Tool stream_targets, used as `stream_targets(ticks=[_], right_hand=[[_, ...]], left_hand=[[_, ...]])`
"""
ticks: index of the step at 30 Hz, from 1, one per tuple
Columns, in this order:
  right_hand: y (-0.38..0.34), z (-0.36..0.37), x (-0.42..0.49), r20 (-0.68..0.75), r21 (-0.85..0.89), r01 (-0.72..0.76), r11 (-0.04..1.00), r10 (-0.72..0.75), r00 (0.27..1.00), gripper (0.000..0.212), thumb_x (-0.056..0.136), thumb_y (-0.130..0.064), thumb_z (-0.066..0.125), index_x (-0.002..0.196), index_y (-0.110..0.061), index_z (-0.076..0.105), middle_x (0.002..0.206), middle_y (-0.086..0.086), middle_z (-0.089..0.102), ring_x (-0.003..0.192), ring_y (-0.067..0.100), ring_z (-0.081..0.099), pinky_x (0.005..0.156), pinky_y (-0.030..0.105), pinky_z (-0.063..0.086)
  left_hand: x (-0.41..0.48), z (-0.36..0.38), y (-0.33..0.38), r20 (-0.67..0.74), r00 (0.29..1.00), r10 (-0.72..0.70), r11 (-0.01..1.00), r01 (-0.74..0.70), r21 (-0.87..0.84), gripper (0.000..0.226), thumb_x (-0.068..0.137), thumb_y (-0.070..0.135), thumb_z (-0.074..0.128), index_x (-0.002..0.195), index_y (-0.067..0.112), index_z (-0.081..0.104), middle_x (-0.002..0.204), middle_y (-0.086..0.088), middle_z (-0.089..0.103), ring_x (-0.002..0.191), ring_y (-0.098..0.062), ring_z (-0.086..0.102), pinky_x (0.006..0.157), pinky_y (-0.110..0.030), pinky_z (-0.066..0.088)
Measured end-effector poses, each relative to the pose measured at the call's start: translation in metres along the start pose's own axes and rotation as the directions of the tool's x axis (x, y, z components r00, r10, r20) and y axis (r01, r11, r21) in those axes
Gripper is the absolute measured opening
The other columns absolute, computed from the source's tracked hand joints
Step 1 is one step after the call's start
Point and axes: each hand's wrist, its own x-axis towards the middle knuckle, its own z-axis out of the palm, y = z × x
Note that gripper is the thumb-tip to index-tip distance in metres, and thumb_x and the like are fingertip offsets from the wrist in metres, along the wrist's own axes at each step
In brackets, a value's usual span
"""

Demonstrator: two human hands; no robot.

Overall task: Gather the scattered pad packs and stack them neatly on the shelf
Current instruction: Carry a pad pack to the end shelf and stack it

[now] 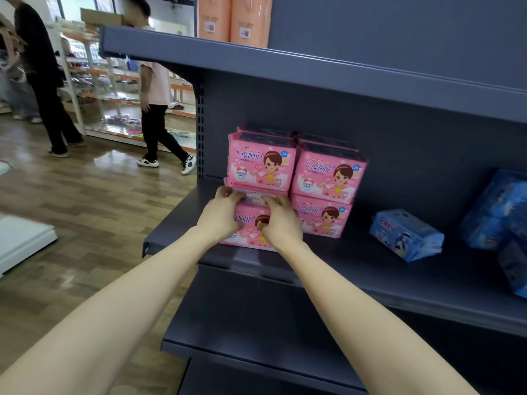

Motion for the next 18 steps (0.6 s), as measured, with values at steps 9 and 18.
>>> stream_targets(ticks=[9,18], right_hand=[[0.0002,0.0009,0.0005,0.021,-0.056,-0.001,0.998,0.002,1.000,0.054,0.092,-0.018,0.054,0.142,-0.016,0.034,0.145,0.006,0.030,0.116,0.036,0.048,0.091,0.044,0.048],[0.0024,0.0025,-0.0027,0.032,-0.069,0.017,0.997,-0.014,0.999,0.060,0.090,-0.015,0.056,0.145,-0.017,0.030,0.150,0.004,0.025,0.117,0.036,0.050,0.091,0.042,0.047]], left_hand=[[0.0023,0.0044,-0.0034,-0.013,1.000,0.015,1.000,-0.015,-0.001,0.067,0.076,0.014,0.069,0.137,0.018,0.041,0.140,-0.012,0.032,0.115,-0.036,0.050,0.093,-0.041,0.045],[0.0021,0.0063,-0.0073,-0.006,0.999,0.035,0.998,-0.034,0.048,0.069,0.076,0.019,0.070,0.137,0.020,0.039,0.141,-0.011,0.031,0.116,-0.038,0.047,0.092,-0.047,0.046]])
